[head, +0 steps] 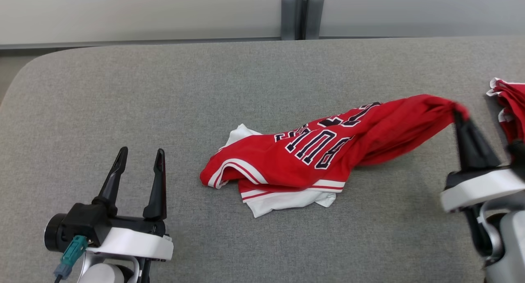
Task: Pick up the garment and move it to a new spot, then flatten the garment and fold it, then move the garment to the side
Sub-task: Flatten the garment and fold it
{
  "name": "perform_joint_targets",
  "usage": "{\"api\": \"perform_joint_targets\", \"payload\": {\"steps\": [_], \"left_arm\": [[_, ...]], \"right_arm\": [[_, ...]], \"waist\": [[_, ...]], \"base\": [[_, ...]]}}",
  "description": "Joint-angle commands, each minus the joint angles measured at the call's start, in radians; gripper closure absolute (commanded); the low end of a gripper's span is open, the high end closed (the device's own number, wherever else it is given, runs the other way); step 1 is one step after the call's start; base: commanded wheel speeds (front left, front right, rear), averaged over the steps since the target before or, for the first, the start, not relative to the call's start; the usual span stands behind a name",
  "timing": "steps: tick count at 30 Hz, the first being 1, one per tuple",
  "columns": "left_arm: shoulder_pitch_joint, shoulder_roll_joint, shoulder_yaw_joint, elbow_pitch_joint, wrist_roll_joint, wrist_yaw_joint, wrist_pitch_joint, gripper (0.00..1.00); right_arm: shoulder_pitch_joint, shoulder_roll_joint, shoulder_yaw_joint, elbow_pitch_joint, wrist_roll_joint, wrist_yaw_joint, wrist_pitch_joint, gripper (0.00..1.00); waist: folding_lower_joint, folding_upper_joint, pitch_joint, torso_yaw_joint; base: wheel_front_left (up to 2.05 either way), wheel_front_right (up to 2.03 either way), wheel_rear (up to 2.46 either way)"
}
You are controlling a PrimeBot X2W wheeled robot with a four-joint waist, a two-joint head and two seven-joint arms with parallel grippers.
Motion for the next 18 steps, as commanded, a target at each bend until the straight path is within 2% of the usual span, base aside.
{"api": "perform_joint_targets", "payload": {"steps": [1, 7, 8, 9, 10, 14, 18], "left_arm": [[-0.020, 0.000, 0.001, 0.002, -0.001, -0.002, -0.004, 0.00], [-0.047, -0.006, -0.001, 0.012, 0.003, -0.011, -0.011, 0.00], [-0.052, -0.008, -0.001, 0.015, 0.004, -0.012, -0.012, 0.00], [-0.055, -0.009, -0.001, 0.016, 0.004, -0.014, -0.012, 0.00], [-0.057, -0.011, -0.001, 0.019, 0.005, -0.017, -0.013, 0.00], [-0.063, -0.014, 0.005, 0.029, 0.009, -0.020, -0.016, 0.00], [-0.059, -0.010, 0.010, 0.038, 0.011, -0.020, -0.017, 0.00]], "right_arm": [[-0.019, -0.003, -0.017, 0.011, 0.006, 0.000, -0.014, 1.00], [-0.087, -0.032, -0.108, 0.159, 0.009, 0.000, -0.062, 1.00], [-0.092, -0.028, -0.115, 0.190, 0.011, 0.000, -0.068, 0.95], [-0.098, -0.021, -0.118, 0.215, 0.016, 0.000, -0.076, 0.37], [-0.106, -0.018, -0.118, 0.236, 0.016, 0.000, -0.086, 0.00], [-0.108, -0.002, -0.099, 0.284, 0.022, 0.000, -0.125, 0.00], [-0.086, 0.007, -0.079, 0.262, 0.033, 0.000, -0.151, 0.00]], "waist": [[0.0000, -0.0001, 0.010, 0.006], [0.0000, -0.0001, 0.047, 0.018], [0.0000, -0.0001, 0.051, 0.019], [0.0000, -0.0001, 0.056, 0.020], [0.0000, -0.0001, 0.059, 0.021], [0.0000, -0.0001, 0.061, 0.015], [0.0000, -0.0001, 0.048, -0.002]], "base": [[0.00, 0.00, 0.00], [0.00, 0.00, 0.00], [0.00, 0.00, 0.00], [0.00, 0.00, 0.00], [0.00, 0.00, 0.00], [0.00, 0.00, 0.00], [0.00, 0.00, 0.00]]}}
